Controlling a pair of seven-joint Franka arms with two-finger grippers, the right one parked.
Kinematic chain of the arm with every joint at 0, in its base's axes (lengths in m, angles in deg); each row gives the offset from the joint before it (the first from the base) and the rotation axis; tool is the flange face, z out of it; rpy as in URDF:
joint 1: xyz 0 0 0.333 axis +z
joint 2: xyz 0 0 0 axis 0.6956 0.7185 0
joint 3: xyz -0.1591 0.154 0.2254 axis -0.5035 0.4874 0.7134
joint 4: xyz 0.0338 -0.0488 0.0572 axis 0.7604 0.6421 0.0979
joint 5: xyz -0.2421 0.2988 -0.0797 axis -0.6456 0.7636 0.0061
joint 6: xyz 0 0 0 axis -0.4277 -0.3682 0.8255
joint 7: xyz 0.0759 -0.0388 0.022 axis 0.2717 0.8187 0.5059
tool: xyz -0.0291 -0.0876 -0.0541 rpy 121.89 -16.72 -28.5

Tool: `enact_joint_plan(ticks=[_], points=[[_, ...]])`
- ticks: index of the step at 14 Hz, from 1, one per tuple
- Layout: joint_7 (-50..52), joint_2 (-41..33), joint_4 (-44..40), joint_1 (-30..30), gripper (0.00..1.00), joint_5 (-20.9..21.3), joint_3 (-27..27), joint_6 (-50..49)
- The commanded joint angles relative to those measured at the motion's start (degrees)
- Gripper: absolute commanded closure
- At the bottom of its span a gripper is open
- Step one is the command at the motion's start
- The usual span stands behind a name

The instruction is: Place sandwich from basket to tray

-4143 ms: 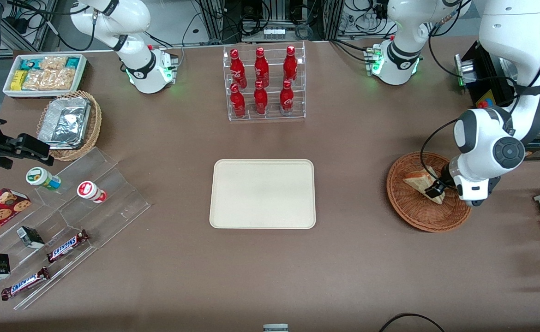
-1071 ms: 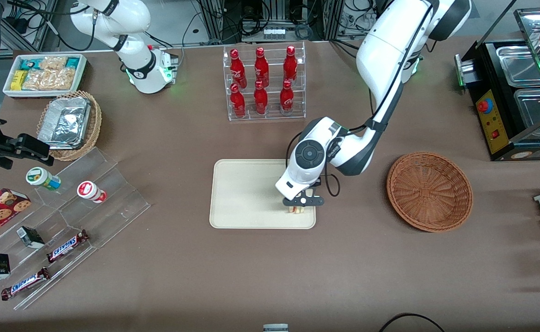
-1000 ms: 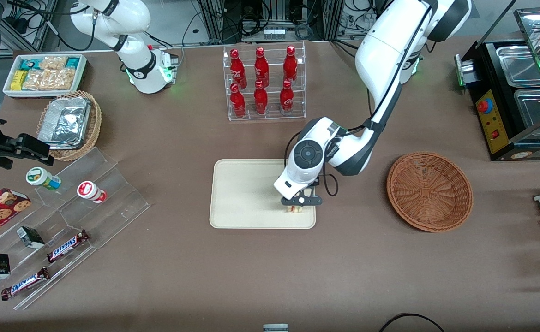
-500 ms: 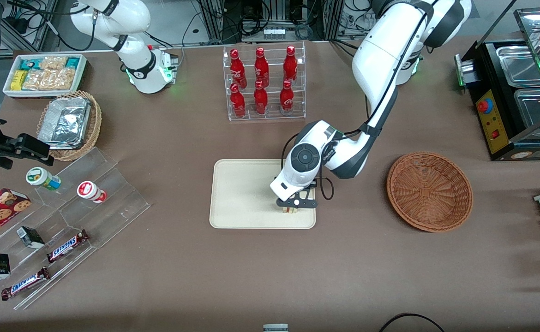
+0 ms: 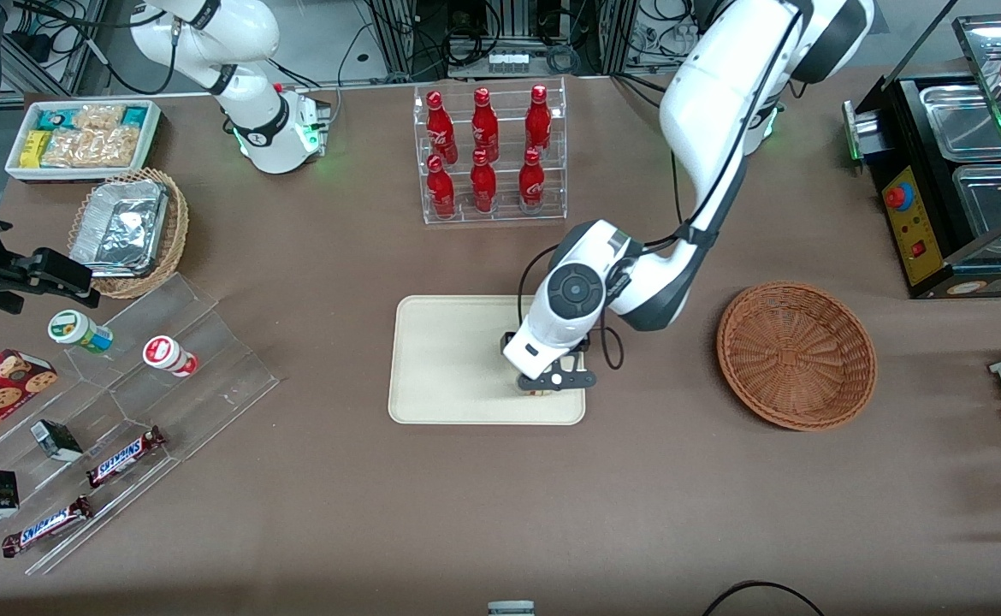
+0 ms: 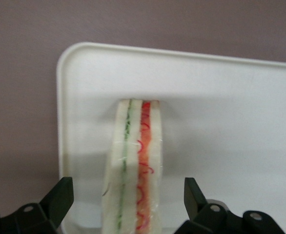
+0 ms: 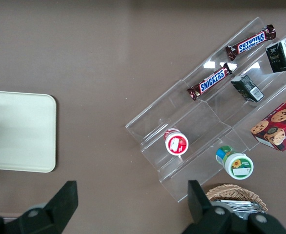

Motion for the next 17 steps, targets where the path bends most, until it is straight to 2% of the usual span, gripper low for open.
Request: enact_joint_plan(ticks=[1,4,8,11,17], points=[[0.4,-7.5,1.4,4.8,0.00,-0.1,-0.1,-7.8],[-0.4,-13.3,2.3,9.4,0.00,0.8,1.1,-10.7],[-8.9,-21.9,4.8,16.8,0.00,1.2,1.4,-18.4],[-13.0,-28.0,7.4,19.7,0.00,3.1,1.5,-21.1],[-31.3,-39.0,9.2,26.0,0.00,2.4,2.0,-30.5]])
